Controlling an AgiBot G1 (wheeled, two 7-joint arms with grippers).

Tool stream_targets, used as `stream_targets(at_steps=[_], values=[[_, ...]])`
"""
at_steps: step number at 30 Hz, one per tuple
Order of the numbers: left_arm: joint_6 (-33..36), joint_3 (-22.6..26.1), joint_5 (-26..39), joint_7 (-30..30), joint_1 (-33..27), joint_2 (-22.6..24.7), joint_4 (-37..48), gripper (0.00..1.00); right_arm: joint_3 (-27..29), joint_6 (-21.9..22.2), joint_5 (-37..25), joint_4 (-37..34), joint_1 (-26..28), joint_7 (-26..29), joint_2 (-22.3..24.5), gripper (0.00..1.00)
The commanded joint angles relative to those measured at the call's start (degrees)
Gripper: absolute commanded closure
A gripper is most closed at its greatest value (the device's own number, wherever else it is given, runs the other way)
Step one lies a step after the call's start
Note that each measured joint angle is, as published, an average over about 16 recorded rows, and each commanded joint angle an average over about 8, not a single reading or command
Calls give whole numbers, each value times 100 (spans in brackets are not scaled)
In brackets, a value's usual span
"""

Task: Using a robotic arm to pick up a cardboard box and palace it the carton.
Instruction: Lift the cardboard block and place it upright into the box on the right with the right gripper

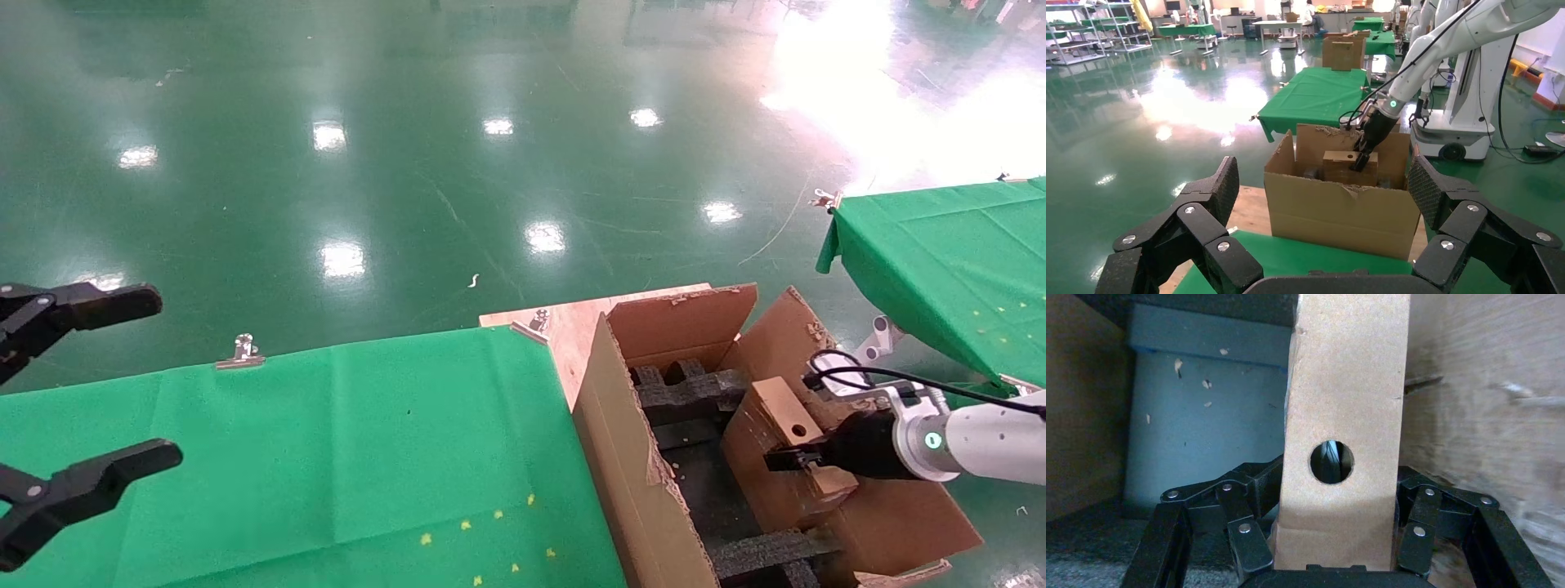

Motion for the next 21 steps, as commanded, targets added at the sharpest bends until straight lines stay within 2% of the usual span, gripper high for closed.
stream_targets(at_steps=[1, 8, 9, 16, 17, 21], values=[[0, 0, 0, 0, 0, 0, 0, 0, 9, 4, 44, -109, -67, -51, -75, 100], [0, 0, 0, 0, 0, 0, 0, 0, 101, -108, 244, -532, -269, -355, -337, 100], [0, 0, 0, 0, 0, 0, 0, 0, 113, -124, 268, -577, -289, -393, -361, 95], [-2, 0, -1, 0, 1, 0, 1, 0, 175, -233, 382, -802, -388, -556, -472, 8], [-2, 0, -1, 0, 2, 0, 1, 0, 179, -243, 389, -816, -395, -565, -480, 0], [-2, 0, -1, 0, 1, 0, 1, 0, 175, -239, 384, -790, -384, -552, -468, 0]])
